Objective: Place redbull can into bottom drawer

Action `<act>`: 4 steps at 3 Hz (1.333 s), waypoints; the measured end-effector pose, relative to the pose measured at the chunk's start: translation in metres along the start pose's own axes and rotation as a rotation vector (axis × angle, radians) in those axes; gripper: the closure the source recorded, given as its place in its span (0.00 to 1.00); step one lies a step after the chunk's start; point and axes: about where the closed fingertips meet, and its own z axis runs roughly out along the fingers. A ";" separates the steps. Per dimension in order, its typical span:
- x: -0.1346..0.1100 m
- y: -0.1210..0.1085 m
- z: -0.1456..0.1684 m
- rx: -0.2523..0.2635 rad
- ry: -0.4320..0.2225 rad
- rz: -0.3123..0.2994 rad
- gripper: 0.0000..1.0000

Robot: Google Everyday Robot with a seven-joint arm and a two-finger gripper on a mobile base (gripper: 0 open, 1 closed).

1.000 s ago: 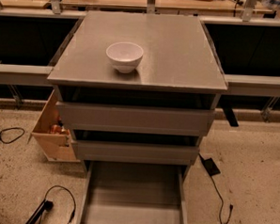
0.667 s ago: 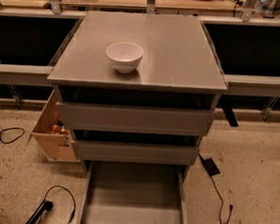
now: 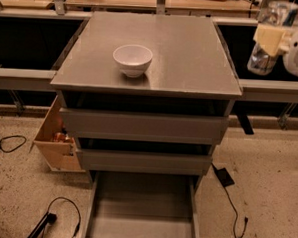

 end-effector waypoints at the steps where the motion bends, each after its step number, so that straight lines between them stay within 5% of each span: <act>1: 0.078 -0.010 -0.012 -0.053 0.028 0.043 1.00; 3: 0.134 0.047 -0.032 -0.195 -0.027 -0.023 1.00; 4: 0.134 0.047 -0.032 -0.195 -0.027 -0.023 1.00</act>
Offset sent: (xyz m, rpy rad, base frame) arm -0.0769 0.0493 -0.1383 -0.0089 -0.0724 0.2433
